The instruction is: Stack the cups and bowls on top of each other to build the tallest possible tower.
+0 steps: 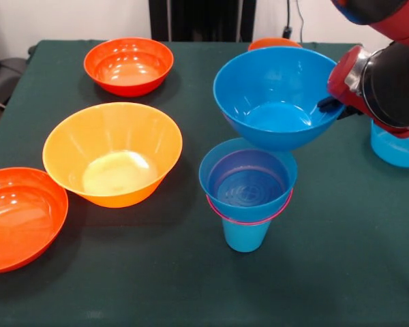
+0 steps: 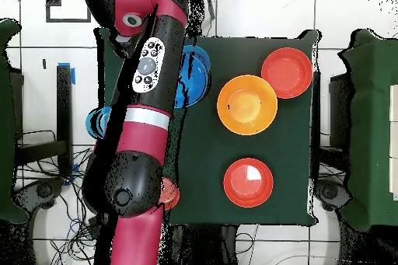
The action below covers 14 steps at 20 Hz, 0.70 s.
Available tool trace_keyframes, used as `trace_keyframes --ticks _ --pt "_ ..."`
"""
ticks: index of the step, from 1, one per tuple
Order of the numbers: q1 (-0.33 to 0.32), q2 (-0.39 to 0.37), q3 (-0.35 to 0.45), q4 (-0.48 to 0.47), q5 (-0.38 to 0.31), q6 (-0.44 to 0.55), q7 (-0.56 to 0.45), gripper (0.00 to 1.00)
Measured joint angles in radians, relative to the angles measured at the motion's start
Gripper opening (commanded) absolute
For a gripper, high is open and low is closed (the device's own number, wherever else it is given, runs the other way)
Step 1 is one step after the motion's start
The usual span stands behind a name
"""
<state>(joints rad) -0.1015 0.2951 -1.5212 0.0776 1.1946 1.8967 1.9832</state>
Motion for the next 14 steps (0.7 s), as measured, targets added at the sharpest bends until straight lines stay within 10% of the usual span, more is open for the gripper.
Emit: trace_keyframes --ticks 14 --pt "-0.009 0.002 -0.014 -0.008 0.010 0.000 0.000 0.00"
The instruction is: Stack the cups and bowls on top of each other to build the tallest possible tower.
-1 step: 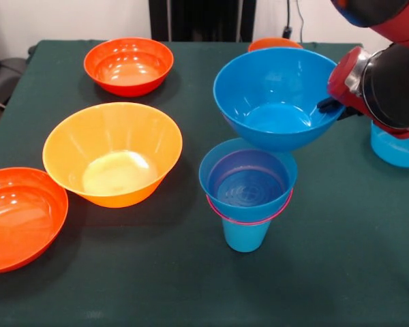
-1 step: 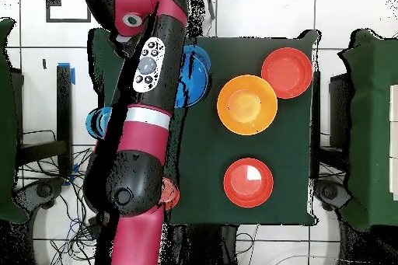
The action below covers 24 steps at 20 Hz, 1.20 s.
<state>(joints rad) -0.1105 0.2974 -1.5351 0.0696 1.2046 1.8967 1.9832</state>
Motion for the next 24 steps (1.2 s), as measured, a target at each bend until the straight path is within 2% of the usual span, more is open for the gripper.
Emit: trace_keyframes --ticks 15,24 --pt "-0.020 0.006 -0.031 -0.007 0.026 -0.032 0.000 0.00" --pt "-0.043 0.007 -0.086 -0.012 0.090 -0.070 0.000 0.00"
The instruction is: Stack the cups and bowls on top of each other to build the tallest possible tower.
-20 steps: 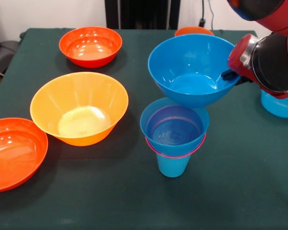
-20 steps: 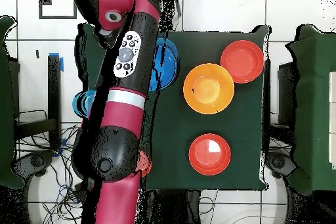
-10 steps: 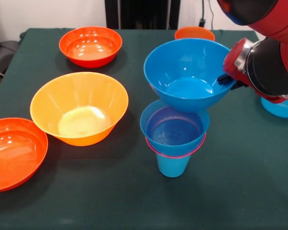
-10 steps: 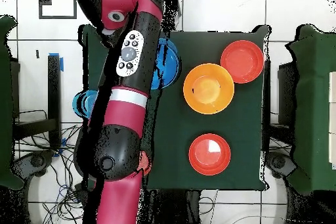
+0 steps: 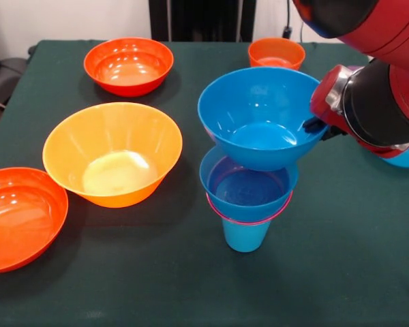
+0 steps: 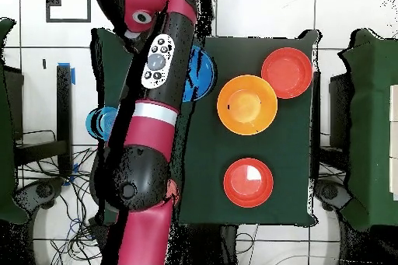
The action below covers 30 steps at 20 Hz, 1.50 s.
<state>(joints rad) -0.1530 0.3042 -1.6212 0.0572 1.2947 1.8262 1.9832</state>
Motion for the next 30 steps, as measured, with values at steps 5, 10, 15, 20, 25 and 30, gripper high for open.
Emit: trace_keyframes --ticks 5,10,15,20,25,30 --pt "-0.016 0.000 -0.053 0.000 0.058 -0.001 0.000 0.00" --pt "-0.027 0.000 -0.090 -0.001 0.096 -0.001 0.000 0.00" --pt "-0.037 0.000 -0.134 -0.001 0.135 -0.001 0.000 0.00" --pt "-0.043 0.000 -0.170 -0.001 0.162 -0.001 0.000 0.00" --pt "-0.051 0.000 -0.201 -0.001 0.191 -0.001 0.000 0.00" --pt "-0.060 0.000 -0.252 -0.001 0.240 -0.001 -0.007 0.00"
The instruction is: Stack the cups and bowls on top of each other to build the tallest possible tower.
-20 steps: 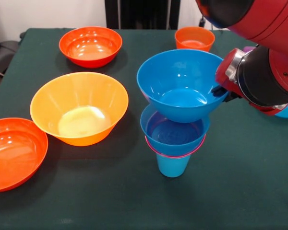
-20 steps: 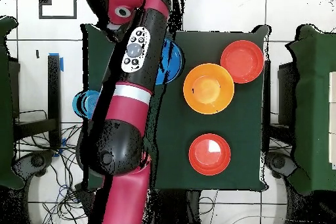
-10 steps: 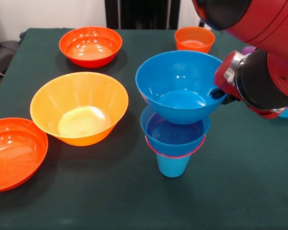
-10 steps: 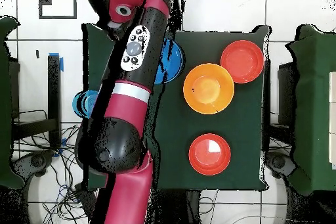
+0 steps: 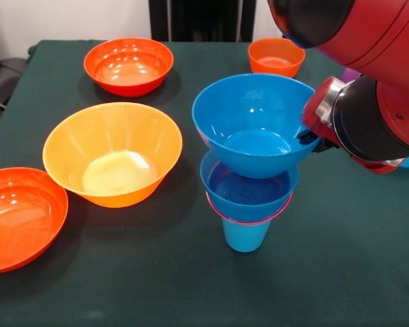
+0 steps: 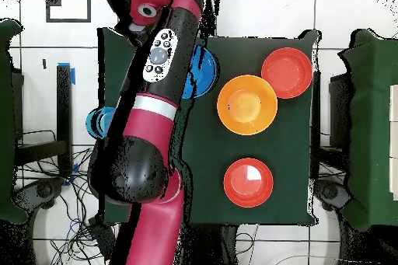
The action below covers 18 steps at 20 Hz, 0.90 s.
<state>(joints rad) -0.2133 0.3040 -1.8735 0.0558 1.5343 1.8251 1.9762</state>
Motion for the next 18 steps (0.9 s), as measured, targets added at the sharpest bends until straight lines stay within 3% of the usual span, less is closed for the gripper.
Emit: trace_keyframes --ticks 18 --pt "-0.012 -0.003 -0.151 -0.001 0.140 0.000 -0.064 0.00"
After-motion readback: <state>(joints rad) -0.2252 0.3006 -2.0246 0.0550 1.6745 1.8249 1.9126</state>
